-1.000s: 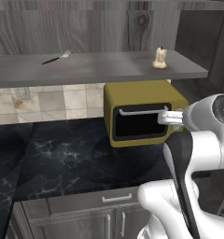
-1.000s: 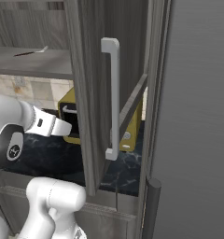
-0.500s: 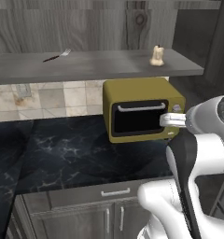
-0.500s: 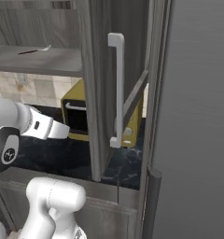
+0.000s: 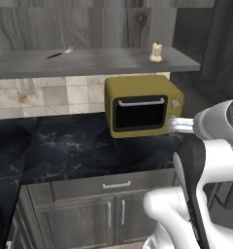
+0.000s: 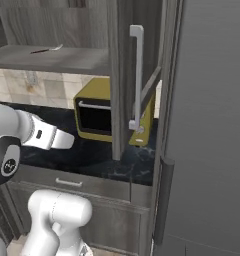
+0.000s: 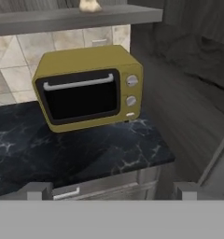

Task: Pick the candle and candle from the dining table and place them in the open cabinet. Close the cabinet after placing the objects.

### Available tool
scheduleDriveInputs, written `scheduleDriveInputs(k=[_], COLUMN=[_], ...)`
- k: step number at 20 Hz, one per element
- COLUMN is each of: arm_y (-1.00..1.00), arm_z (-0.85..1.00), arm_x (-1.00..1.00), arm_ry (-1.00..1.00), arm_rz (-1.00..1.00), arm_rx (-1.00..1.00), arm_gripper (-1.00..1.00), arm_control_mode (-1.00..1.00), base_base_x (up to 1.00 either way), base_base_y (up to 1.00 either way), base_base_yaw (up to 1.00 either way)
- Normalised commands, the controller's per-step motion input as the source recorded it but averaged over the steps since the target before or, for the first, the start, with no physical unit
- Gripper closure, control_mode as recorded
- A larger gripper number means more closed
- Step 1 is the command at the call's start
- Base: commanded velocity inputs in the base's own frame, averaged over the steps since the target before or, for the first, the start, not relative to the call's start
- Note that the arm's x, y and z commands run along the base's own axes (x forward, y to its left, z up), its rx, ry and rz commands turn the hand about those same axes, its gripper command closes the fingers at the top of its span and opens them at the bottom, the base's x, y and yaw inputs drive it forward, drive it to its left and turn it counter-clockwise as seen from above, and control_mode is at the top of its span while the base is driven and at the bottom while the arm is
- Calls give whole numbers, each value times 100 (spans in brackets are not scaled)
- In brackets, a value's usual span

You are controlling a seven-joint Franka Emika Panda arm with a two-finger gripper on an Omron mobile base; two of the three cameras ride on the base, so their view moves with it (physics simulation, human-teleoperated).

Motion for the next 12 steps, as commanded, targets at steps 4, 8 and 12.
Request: scheduleDriveInputs(k=[4,8,12], arm_y=[0,0,0], arm_z=[0,0,0], arm_x=[0,0,0], arm_ry=[0,0,0], arm_rz=[0,0,0], arm_rx=[0,0,0], arm_gripper=[-100,-100,-100], arm_control_mode=[100,100,100], base_base_x=[-52,-47,-46], base_base_y=[-1,0,-2], base_base_yaw=[-8,-11,-14])
